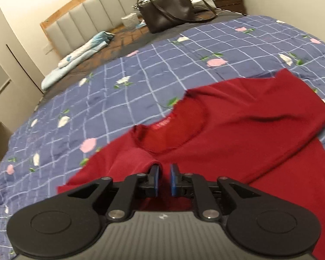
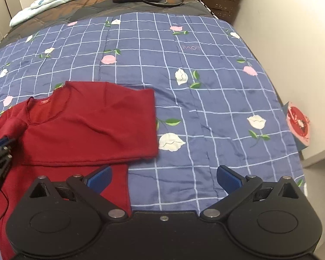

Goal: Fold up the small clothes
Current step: 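Carry the sleeve with the left tool across the sweater body and release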

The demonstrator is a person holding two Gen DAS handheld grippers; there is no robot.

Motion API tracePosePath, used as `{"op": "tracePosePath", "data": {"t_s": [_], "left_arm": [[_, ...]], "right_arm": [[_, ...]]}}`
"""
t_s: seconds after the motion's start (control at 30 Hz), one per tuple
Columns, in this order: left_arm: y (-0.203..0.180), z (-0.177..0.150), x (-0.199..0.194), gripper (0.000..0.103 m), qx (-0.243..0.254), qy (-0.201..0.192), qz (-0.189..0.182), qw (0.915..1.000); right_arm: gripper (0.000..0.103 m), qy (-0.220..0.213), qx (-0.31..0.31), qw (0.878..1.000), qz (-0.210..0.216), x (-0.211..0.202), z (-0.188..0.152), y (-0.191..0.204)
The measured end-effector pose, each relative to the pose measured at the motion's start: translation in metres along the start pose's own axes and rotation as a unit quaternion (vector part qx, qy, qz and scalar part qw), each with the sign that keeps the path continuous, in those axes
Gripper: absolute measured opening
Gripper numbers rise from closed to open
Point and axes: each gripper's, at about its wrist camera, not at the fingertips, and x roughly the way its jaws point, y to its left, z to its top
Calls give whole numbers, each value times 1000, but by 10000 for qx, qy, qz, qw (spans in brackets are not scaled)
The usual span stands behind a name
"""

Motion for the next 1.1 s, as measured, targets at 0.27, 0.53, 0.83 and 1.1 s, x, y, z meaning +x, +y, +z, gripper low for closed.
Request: {"op": "tracePosePath", "data": {"t_s": [0.27, 0.53, 0.83, 1.1], "left_arm": [[11, -19, -24, 90, 100, -304, -545, 9980], [39, -46, -42, 98, -162, 110, -1289, 9915], [157, -104, -52, 102, -2140, 1046, 309, 9707], [267, -144, -29, 102, -3384, 1584, 1226, 9194]], "right_arm": [[102, 33, 165, 9989, 431, 18, 2, 15], [102, -148, -298, 9956, 874, 29, 12, 79], [91, -543, -1291, 9721, 1882, 33, 2, 208], [68, -937, -2435, 9521, 1594, 57, -41, 326]]}}
